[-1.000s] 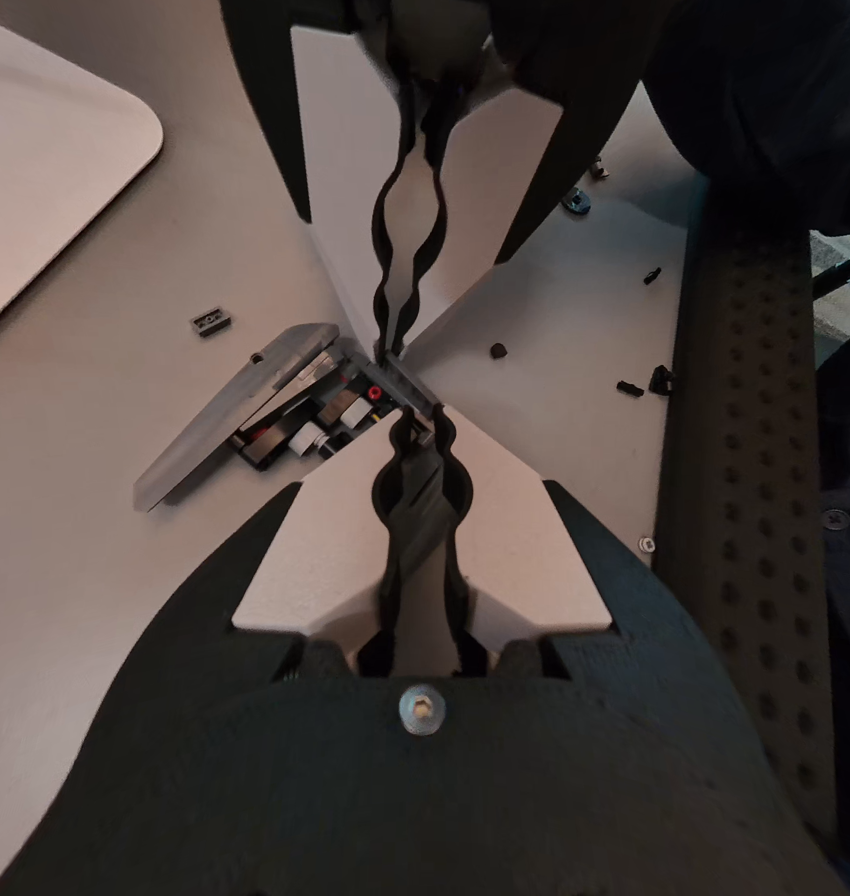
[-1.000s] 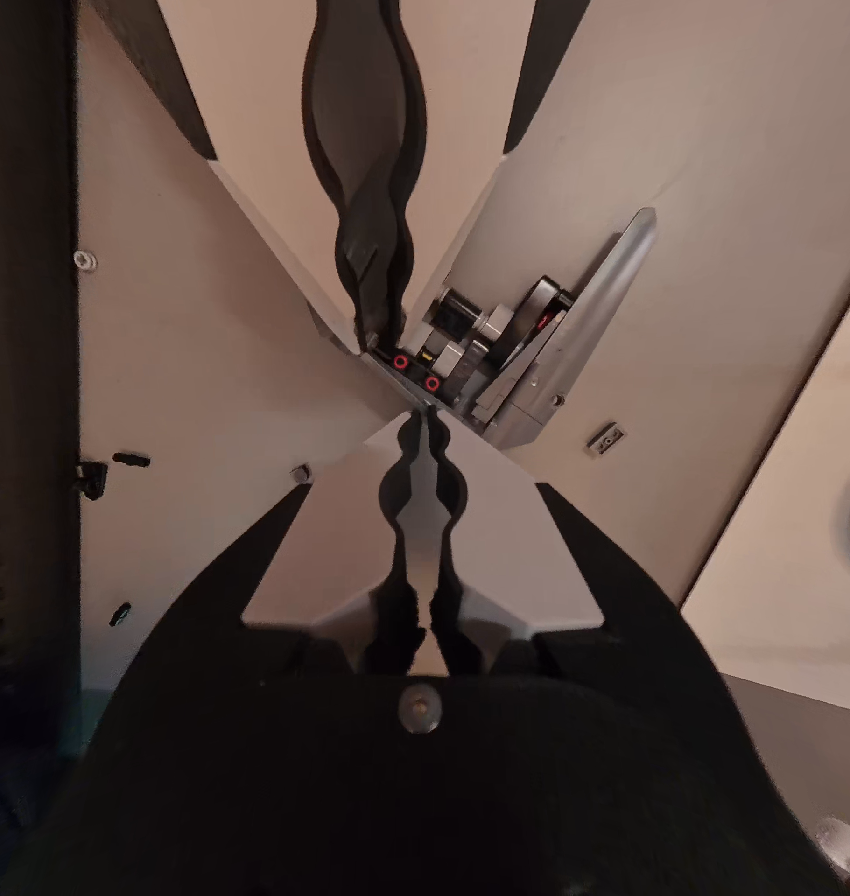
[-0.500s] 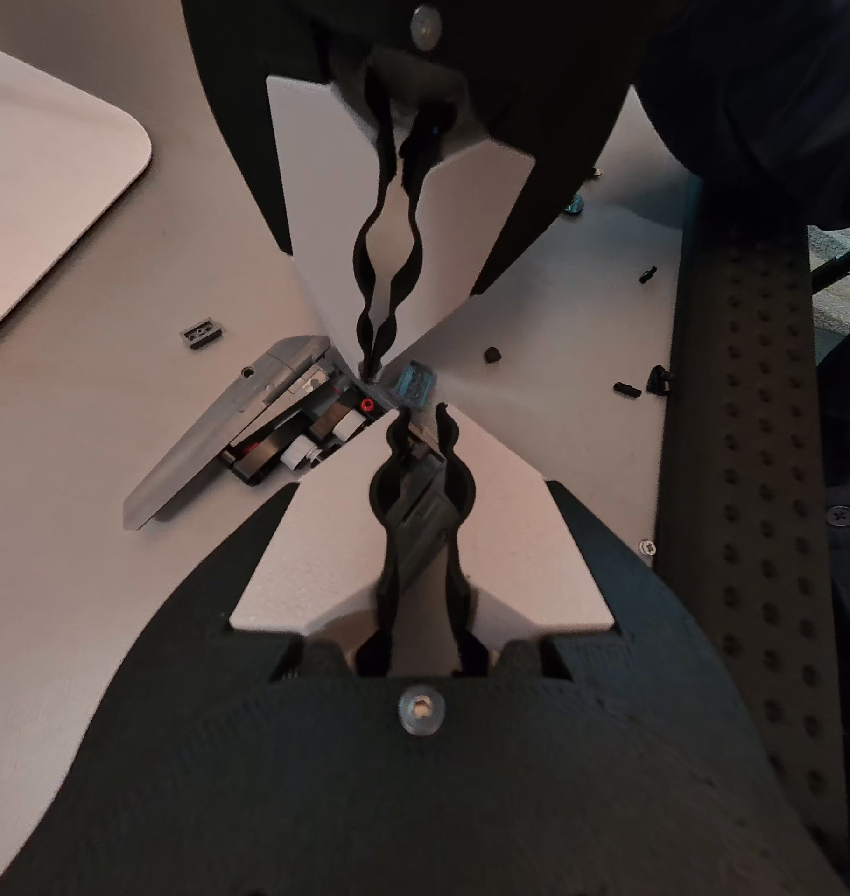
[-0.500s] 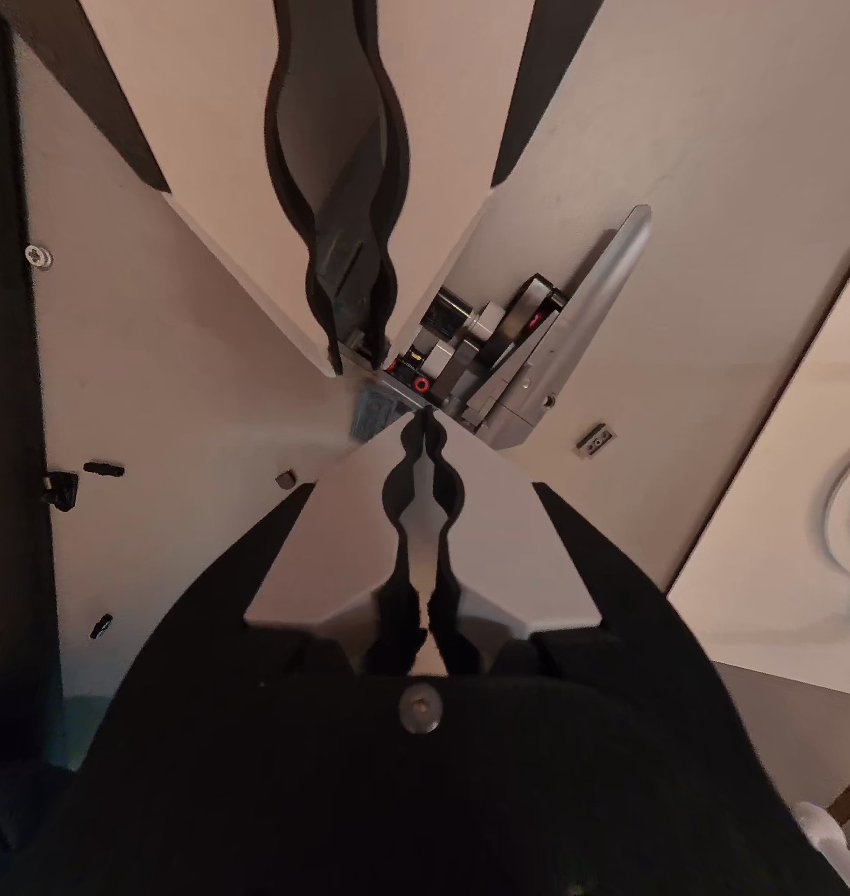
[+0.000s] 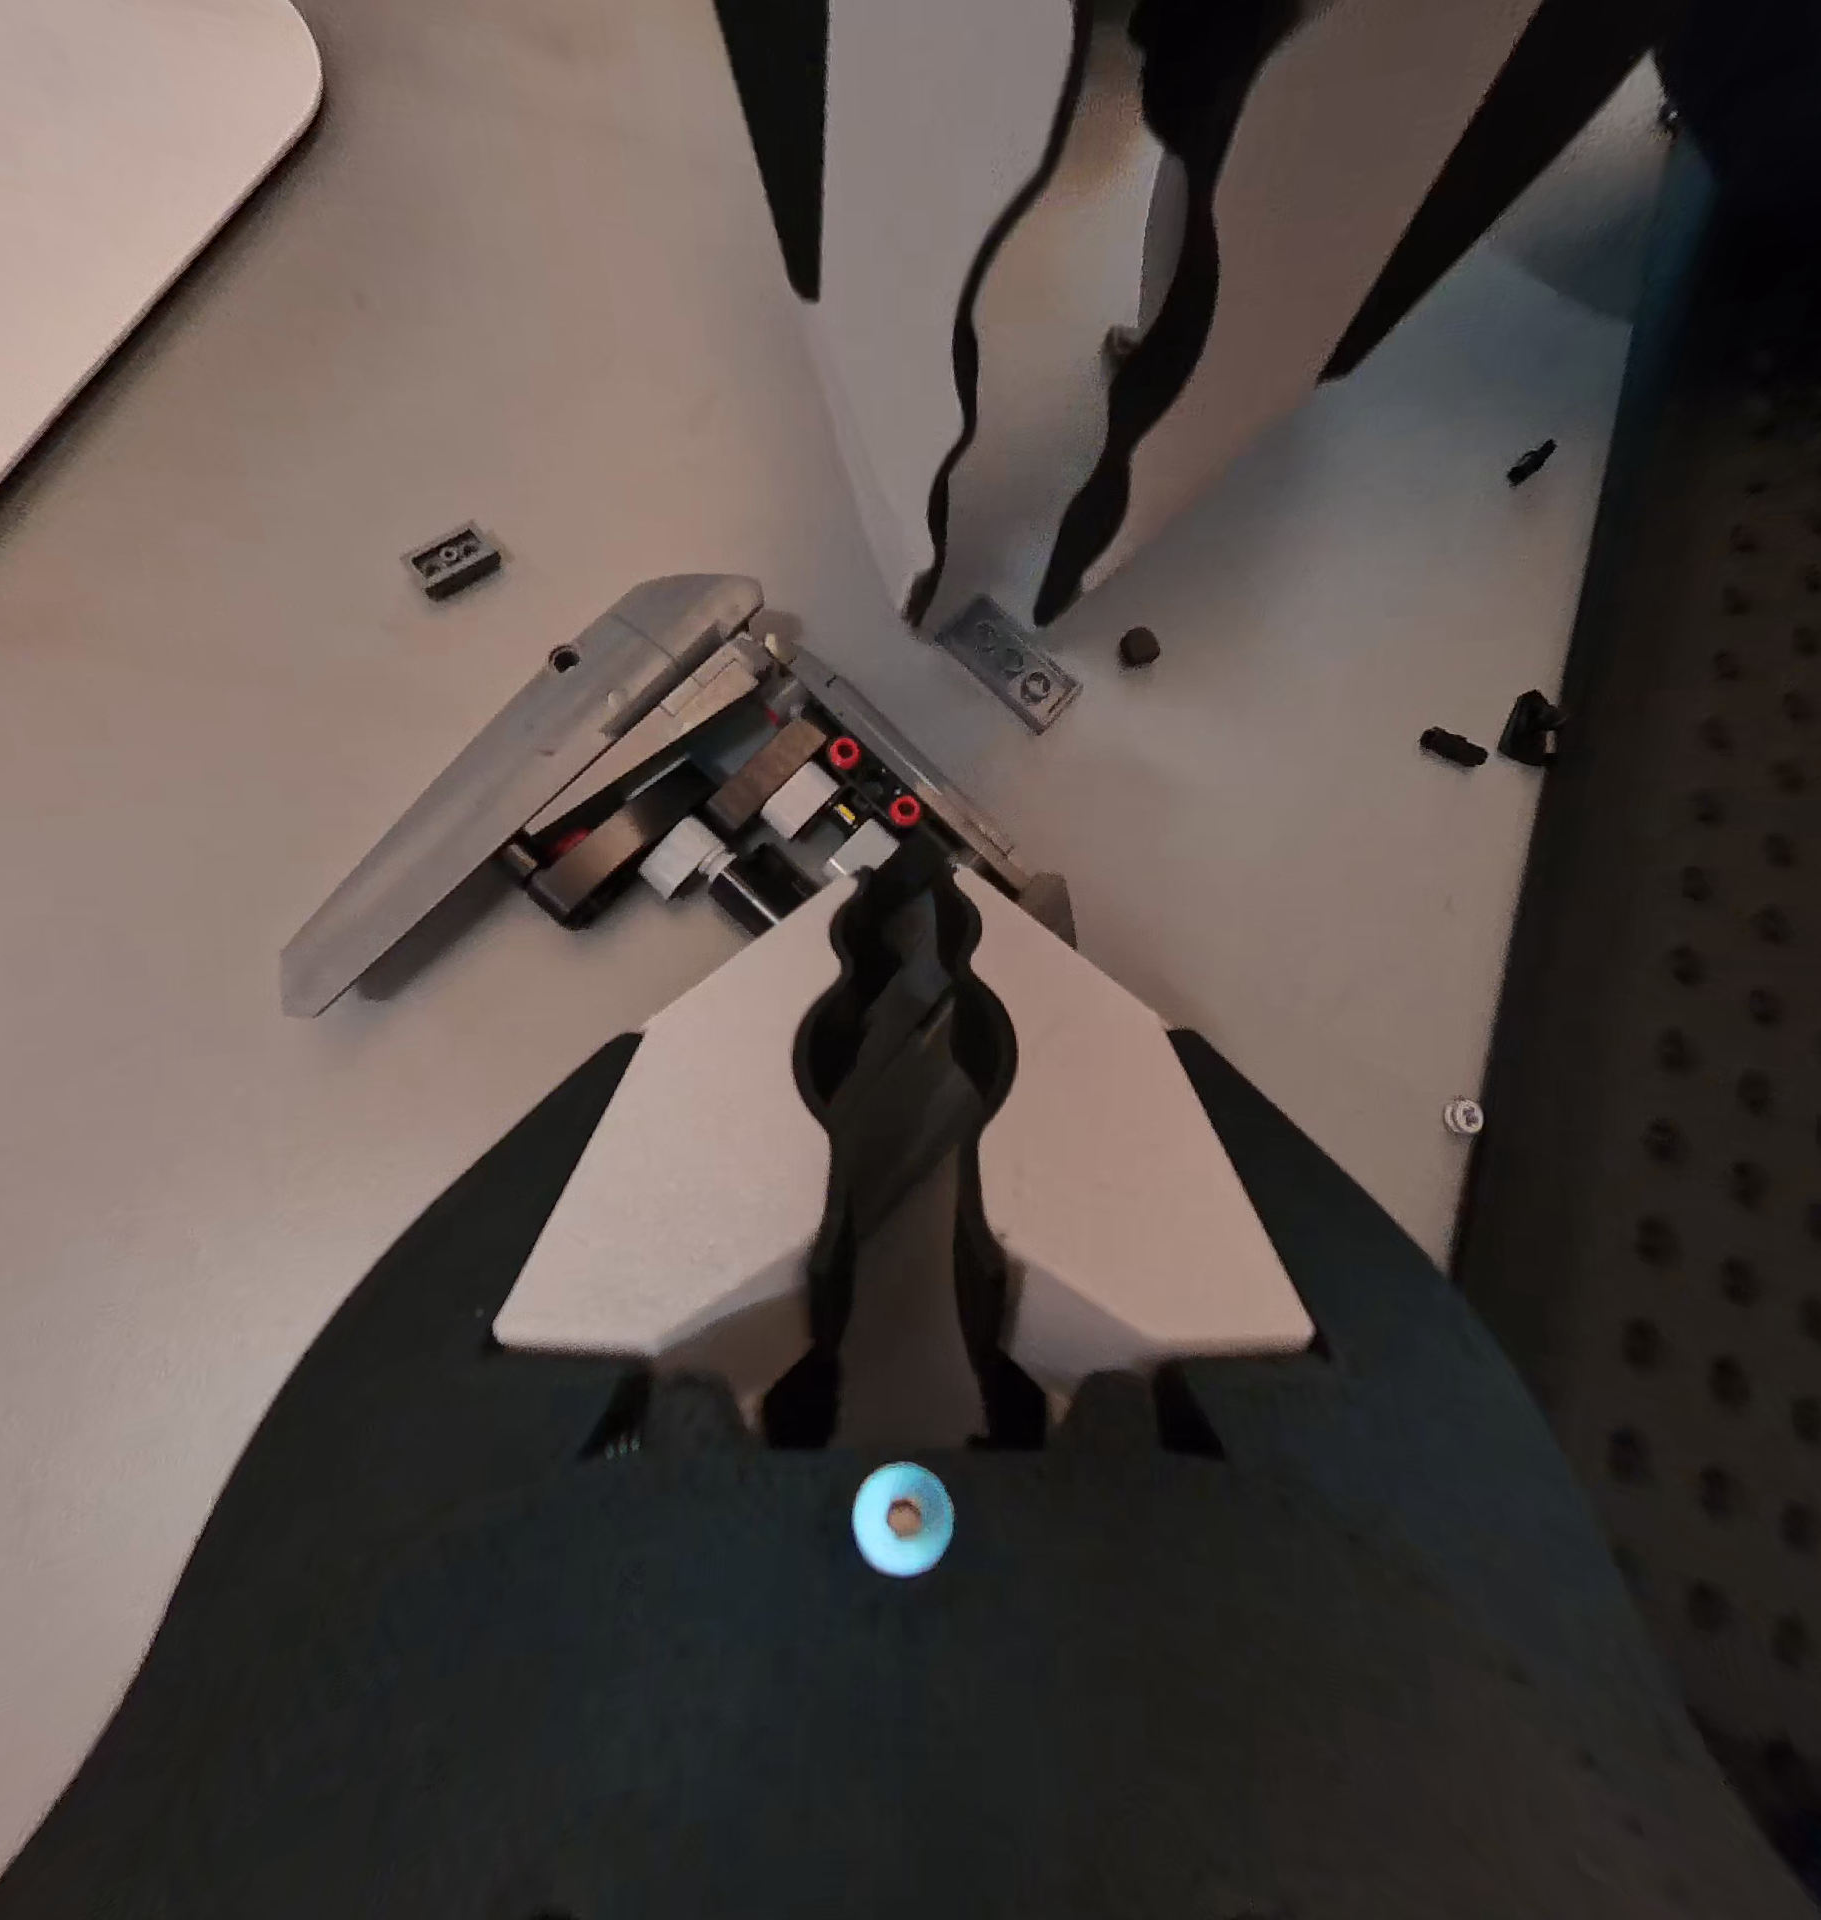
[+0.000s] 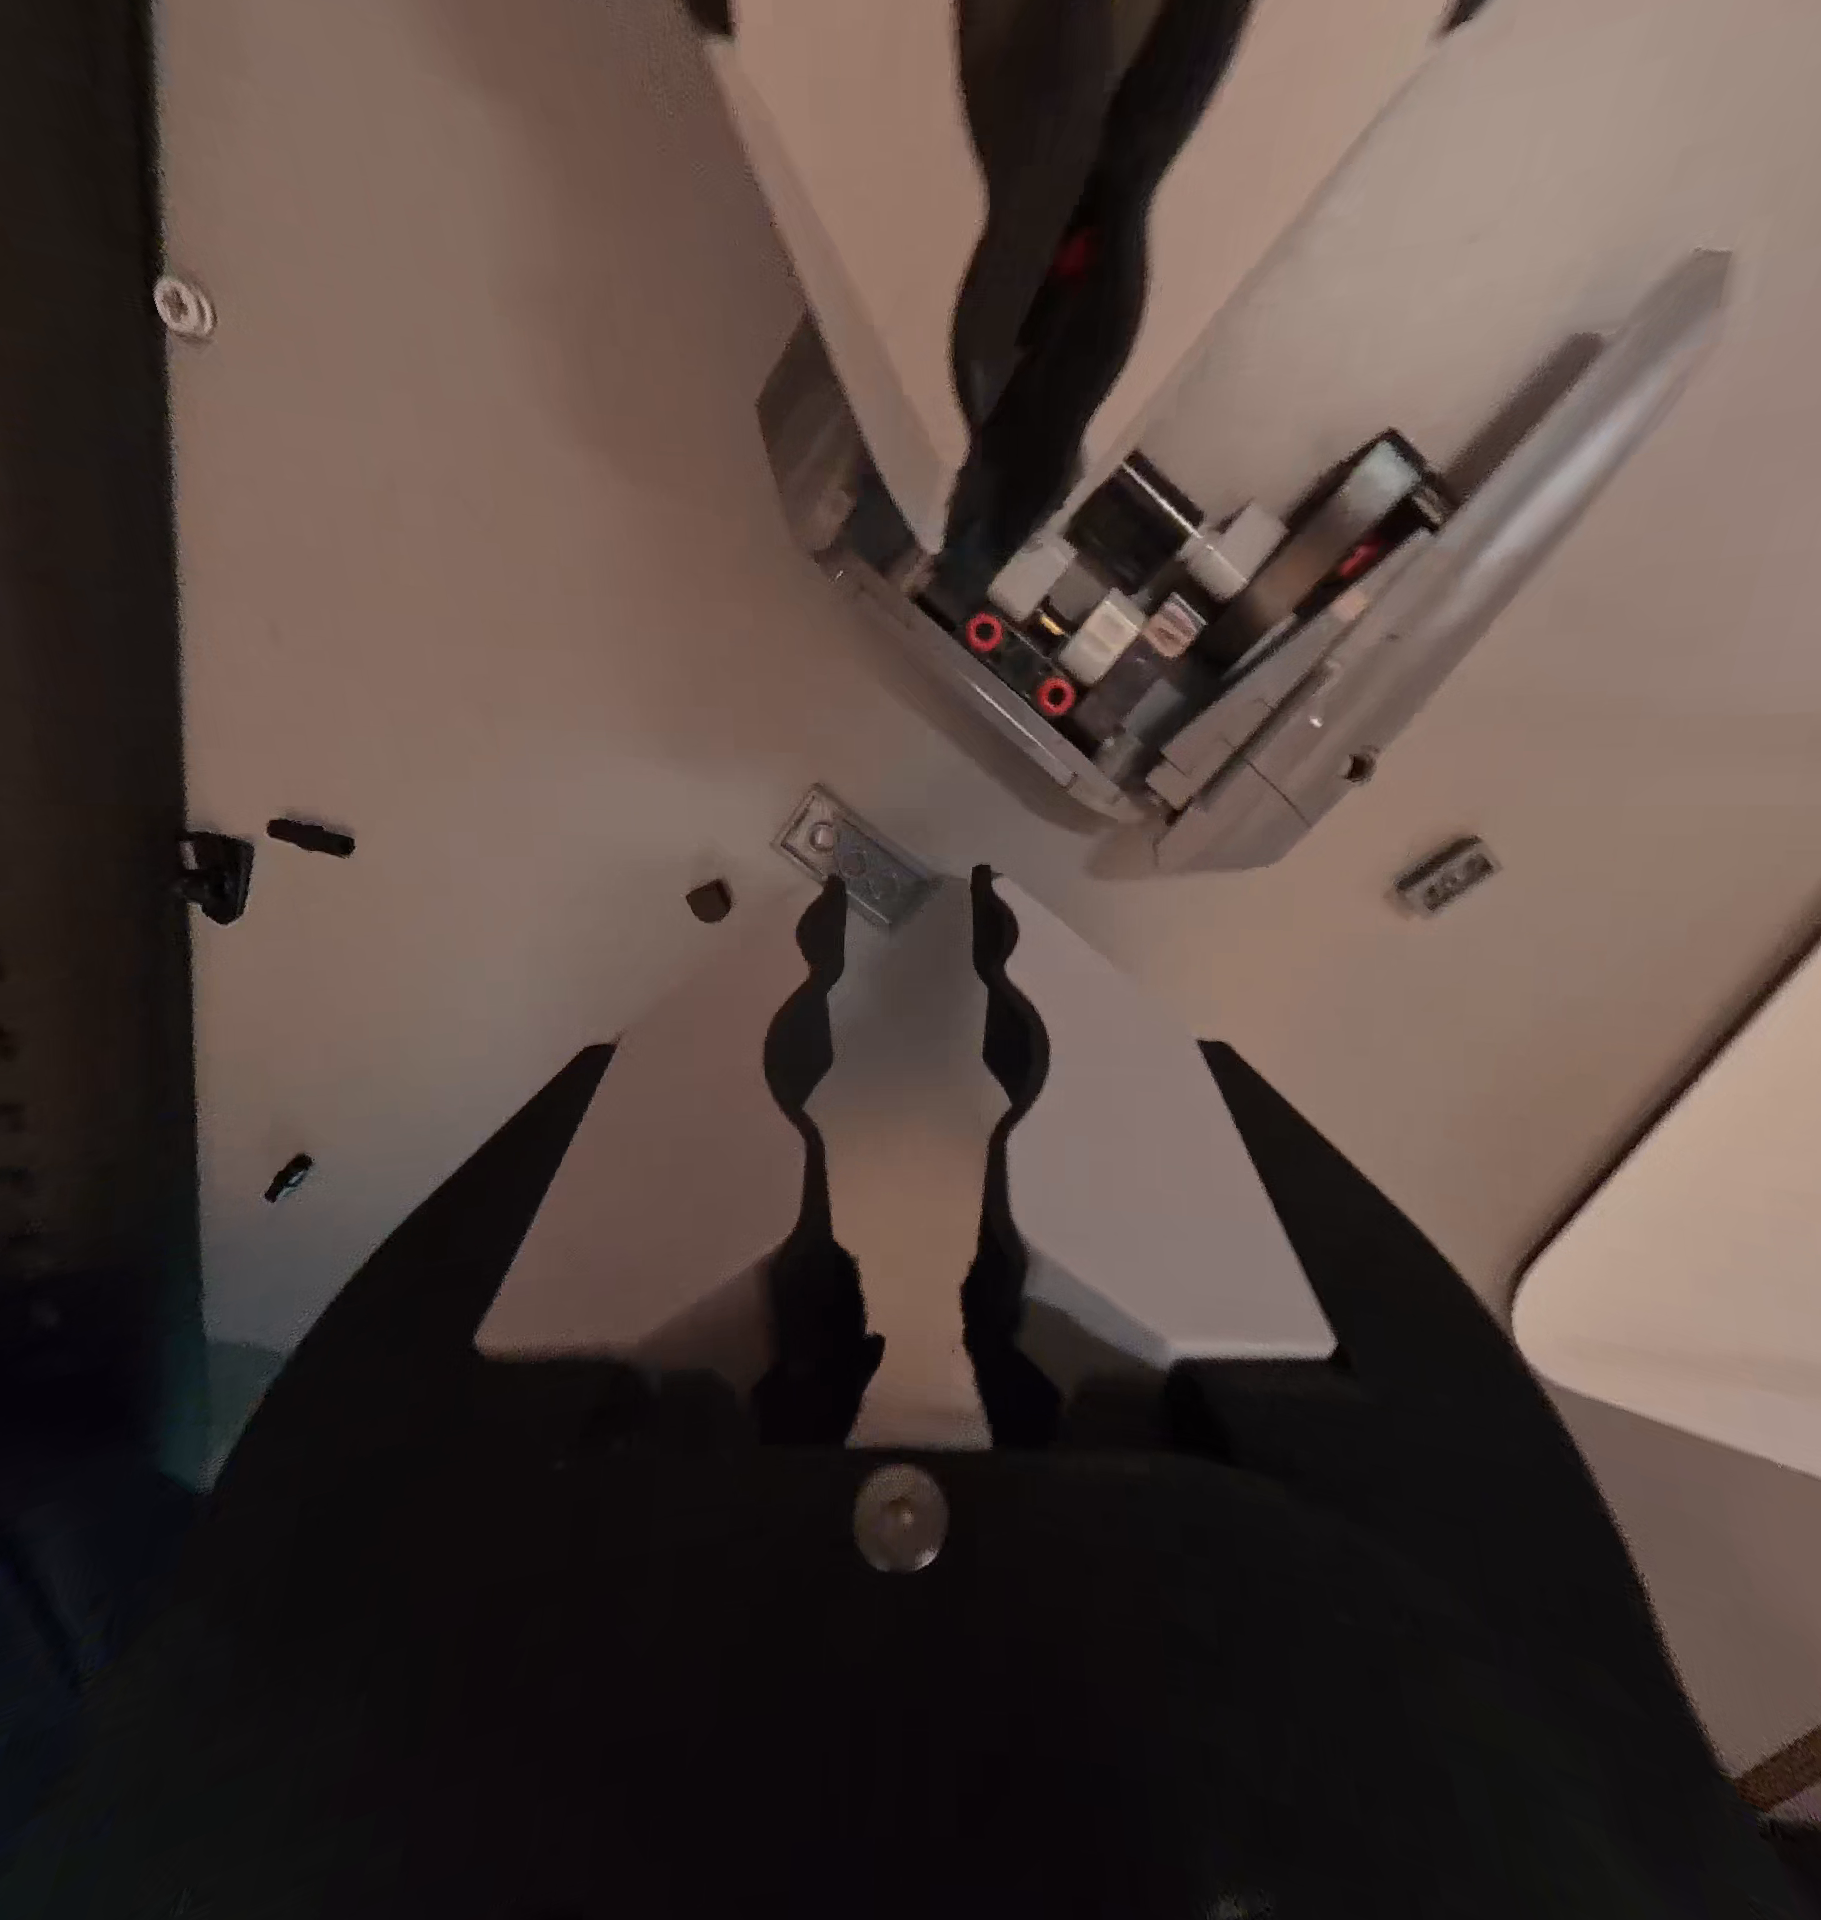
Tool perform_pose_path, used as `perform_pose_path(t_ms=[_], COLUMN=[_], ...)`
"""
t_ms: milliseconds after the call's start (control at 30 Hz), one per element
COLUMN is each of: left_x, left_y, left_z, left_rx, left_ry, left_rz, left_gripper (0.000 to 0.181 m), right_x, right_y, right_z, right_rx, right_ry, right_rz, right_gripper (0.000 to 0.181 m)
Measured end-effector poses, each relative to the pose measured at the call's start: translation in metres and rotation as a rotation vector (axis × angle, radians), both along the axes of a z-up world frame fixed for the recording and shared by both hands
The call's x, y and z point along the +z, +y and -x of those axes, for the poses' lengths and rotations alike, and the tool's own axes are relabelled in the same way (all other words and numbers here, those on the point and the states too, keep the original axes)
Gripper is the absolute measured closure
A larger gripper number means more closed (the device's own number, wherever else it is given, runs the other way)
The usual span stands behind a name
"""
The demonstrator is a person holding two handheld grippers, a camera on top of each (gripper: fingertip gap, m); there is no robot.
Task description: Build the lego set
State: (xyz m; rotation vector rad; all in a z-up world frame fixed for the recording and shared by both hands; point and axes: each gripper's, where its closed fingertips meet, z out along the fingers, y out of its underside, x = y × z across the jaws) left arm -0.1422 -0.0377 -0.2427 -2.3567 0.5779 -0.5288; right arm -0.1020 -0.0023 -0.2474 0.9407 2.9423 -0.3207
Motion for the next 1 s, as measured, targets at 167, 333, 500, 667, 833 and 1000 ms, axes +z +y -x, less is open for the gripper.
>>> perform_pose_path(t_ms=[167,333,500,667,833,1000], left_x=[0.0,-0.003,-0.002,0.015,0.033,0.024], left_y=[-0.009,-0.021,-0.023,-0.016,0.001,0.015], left_z=[0.004,0.015,0.02,0.013,-0.023,-0.036], left_rx=[-0.018,-0.018,-0.003,-0.017,-0.123,-0.19], left_ry=[-0.01,0.0,0.01,0.029,0.254,0.539], left_rz=[0.02,0.051,0.045,-0.066,-0.283,-0.371], left_gripper=[0.174,0.181,0.179,0.171,0.161,0.158], right_x=[-0.011,-0.012,-0.012,-0.011,0.001,0.014], right_y=[-0.006,-0.005,-0.004,-0.001,-0.004,-0.008], right_z=[-0.005,-0.002,-0.001,-0.001,-0.001,-0.004], right_rx=[0.068,0.092,0.069,0.039,0.0,-0.01], right_ry=[-0.015,0.023,0.012,-0.004,-0.003,-0.013], right_rz=[-0.019,-0.028,-0.008,0.026,0.153,0.279], right_gripper=[0.154,0.162,0.168,0.168,0.168,0.168])
